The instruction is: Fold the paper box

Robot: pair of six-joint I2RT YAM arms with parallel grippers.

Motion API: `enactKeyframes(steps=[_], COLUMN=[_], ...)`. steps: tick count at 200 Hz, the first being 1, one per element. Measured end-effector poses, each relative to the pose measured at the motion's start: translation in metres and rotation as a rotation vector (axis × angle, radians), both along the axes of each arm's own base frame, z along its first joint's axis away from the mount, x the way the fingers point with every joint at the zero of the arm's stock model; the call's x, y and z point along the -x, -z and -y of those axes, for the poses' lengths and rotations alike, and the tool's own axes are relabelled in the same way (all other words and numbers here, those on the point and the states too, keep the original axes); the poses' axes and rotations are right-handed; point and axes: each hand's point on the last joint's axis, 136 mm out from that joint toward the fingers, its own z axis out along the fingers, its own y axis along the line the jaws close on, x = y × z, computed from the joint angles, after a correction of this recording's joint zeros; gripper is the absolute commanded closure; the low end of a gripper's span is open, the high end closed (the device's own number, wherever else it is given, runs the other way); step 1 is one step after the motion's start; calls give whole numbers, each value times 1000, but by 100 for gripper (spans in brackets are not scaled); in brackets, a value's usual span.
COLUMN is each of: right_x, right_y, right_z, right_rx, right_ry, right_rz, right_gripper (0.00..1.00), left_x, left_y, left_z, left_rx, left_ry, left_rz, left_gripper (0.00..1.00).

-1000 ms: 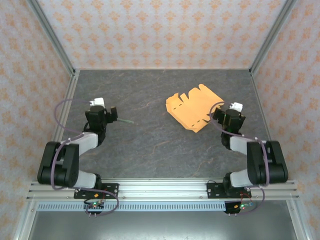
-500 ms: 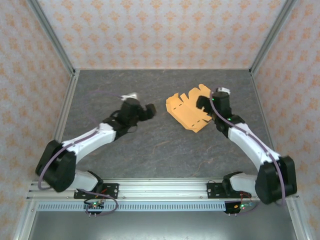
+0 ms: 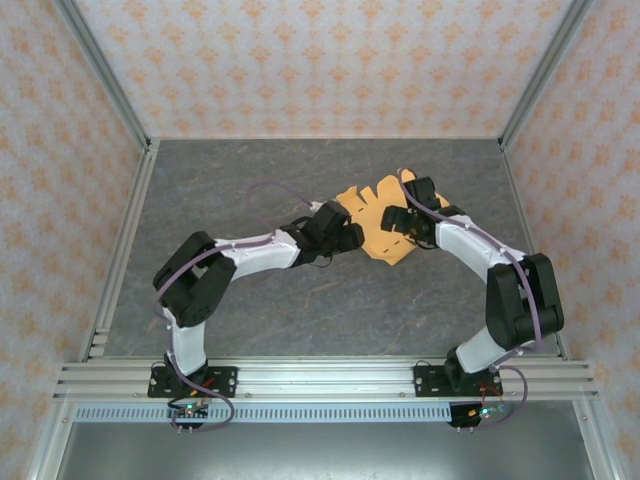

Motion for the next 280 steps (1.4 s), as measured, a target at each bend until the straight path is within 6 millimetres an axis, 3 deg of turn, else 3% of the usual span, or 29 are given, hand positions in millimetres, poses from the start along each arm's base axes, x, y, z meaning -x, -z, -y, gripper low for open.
enactKeyframes(steps=[36, 64, 125, 162, 186, 203, 218, 242, 280], right_x=[1, 2, 5, 4, 3, 0, -3, -6, -14], right_y=[6, 11, 12, 9, 0, -13, -32, -66, -103], right_z=[3, 6, 8, 9, 7, 0, -12, -36, -59], right_rx=[30, 56, 66, 78, 79, 60, 26, -53, -139], right_ry=[-8, -13, -14, -20, -35, -67, -110, -198, -275], right_rz=[-18, -34, -45, -46, -35, -11, 30, 112, 193], right_gripper=[7, 8, 9, 10, 14, 14, 15, 15, 18], left_x=[-6, -14, -27, -36, -43, -50, -56, -61, -62], left_y=[26, 35, 27, 22, 25, 15, -1, -43, -91], left_z=[6, 14, 28, 24, 2, -20, -45, -85, -120], left_rx=[-12, -5, 28, 2, -94, -179, -248, -318, -256], left_ry=[-20, -24, -17, 22, 73, 129, 176, 226, 217], left_rz=[-42, -51, -31, 4, 17, 34, 56, 112, 149], left_gripper=[50, 58, 86, 93, 96, 97, 97, 99, 100])
